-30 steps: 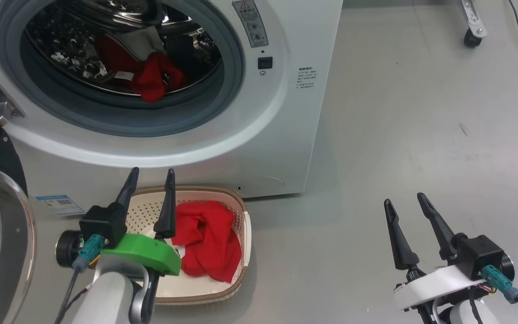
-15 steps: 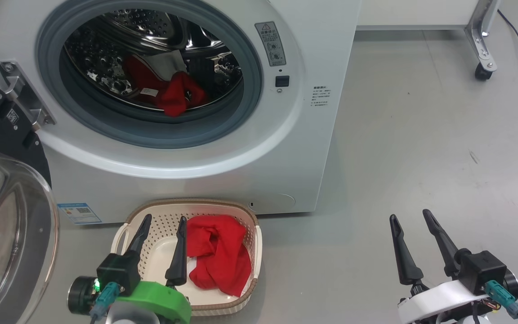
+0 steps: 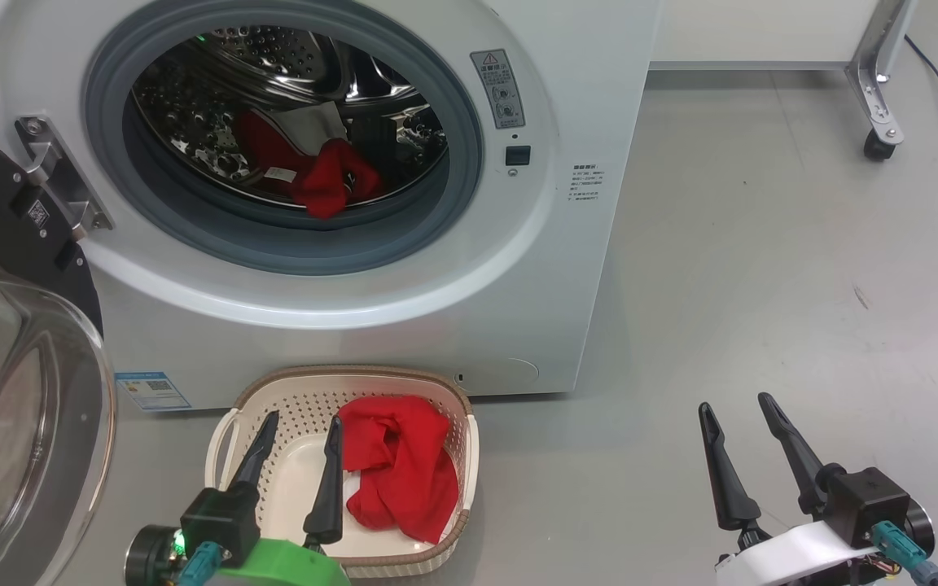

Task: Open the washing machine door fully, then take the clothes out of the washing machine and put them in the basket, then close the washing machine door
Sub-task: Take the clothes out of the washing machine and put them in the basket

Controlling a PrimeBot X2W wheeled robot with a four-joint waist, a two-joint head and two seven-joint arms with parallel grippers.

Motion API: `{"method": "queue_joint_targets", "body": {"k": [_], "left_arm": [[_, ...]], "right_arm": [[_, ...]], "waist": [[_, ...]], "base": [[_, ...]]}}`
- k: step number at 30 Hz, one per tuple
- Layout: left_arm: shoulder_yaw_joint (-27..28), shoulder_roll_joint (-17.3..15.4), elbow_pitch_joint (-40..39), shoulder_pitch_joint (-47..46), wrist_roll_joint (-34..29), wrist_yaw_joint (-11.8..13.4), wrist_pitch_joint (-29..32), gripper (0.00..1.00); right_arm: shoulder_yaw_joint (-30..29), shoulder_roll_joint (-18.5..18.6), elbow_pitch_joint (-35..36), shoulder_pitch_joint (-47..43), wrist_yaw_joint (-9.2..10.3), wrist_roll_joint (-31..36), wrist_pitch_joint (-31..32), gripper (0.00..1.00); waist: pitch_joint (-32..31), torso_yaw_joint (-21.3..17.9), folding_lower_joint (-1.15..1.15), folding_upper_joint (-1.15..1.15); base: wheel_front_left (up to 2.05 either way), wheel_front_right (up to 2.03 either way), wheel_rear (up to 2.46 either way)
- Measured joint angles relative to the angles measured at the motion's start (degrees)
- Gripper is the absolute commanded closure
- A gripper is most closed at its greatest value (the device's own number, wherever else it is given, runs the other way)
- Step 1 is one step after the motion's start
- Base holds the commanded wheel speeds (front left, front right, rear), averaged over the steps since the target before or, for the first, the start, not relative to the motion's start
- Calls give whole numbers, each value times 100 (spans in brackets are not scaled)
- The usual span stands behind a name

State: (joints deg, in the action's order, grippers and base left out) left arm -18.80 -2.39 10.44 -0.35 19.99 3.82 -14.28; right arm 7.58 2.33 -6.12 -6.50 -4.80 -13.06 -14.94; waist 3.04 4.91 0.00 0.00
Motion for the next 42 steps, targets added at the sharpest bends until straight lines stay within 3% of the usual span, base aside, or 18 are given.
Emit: {"method": "queue_joint_targets", "body": {"k": [24, 42], "left_arm": [[-52, -20, -397, 210, -96, 94, 8, 0], [-159, -20, -608, 195, -145, 145, 129, 0]], "right_arm": [[104, 0, 129, -21, 92, -10, 0, 0], [203, 0, 360, 18, 76, 2, 0, 0]], "waist": [[85, -49, 0, 0], [698, -155, 0, 0]], "base": [[0, 0, 0], [0, 0, 0]]}}
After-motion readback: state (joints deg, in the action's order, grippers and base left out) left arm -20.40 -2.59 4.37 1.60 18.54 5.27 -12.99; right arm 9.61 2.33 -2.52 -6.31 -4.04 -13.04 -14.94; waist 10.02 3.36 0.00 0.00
